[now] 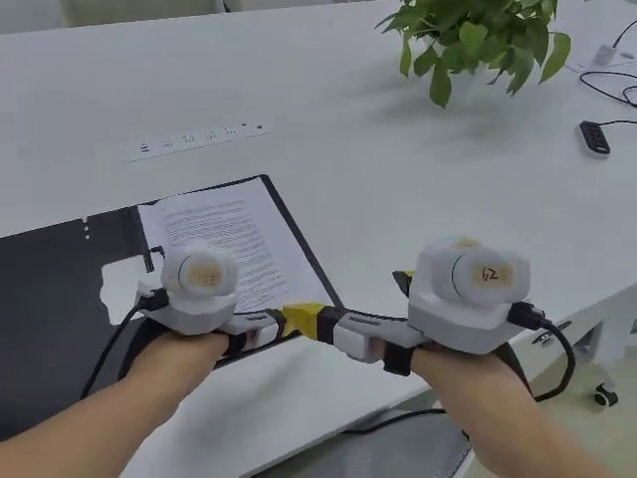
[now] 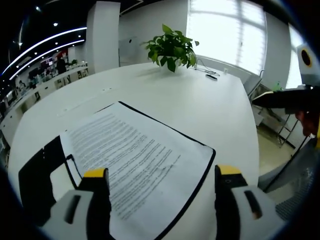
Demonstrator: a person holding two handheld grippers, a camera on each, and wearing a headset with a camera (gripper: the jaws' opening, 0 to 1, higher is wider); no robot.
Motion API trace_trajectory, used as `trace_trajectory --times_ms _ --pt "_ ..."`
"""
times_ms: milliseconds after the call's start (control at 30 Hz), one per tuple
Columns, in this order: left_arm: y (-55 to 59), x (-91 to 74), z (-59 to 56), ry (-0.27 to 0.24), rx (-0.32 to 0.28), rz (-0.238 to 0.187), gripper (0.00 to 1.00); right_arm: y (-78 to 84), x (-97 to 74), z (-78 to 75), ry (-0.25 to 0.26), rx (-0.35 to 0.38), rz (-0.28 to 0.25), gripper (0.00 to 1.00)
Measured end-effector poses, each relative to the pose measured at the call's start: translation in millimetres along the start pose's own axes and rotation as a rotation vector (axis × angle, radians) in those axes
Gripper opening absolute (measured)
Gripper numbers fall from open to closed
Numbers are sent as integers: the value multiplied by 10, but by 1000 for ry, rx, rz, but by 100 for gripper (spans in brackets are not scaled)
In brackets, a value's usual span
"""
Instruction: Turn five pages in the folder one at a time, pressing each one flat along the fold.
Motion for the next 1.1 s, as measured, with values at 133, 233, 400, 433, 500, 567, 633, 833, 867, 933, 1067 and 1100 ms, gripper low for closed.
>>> trace_trajectory --times_ms 133,233,400,433,500,567,633,833,867,933,1067,1100 --pt "-16 80 -35 -6 -5 0 85 12 6 -24 7 7 -1 94" --pt "-22 129 -64 -14 1 -4 82 11 3 -46 13 16 -8 93" --pt "-58 179 -87 -30 -8 -21 78 17 7 -75 20 27 -16 93" --pt "-60 186 -87 -32 -8 -22 78 19 10 -79 21 28 -15 93" --pt "-58 215 -87 -38 -13 -19 76 19 17 -84 23 29 -14 93" --pt "-31 242 -82 -50 -10 -8 73 17 24 -90 23 29 -12 93" --pt "-6 257 -80 -59 -12 -1 73 15 34 -95 24 31 -12 93" --pt "82 296 -88 -81 37 9 67 14 63 -108 25 34 -6 93" --pt "92 311 -88 -79 36 6 66 13 67 -109 25 34 -5 93" --pt "108 310 -104 -69 51 -20 63 11 81 -111 24 36 -4 92" --pt "147 293 -120 -54 49 -75 57 5 115 -112 22 39 -3 92" --pt "164 291 -123 -42 47 -101 56 6 124 -111 21 41 -2 92"
Point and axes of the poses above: the centre of the closed fingertips' face, and the gripper's own axes: x roughly forward along the fingers, z roughly to its left, y roughly out of its underside, the point moved 8 cm from there along -x, roughly backward along the fingers, and after that the axes turned 9 degrees about -y, right-handed, at the moved point
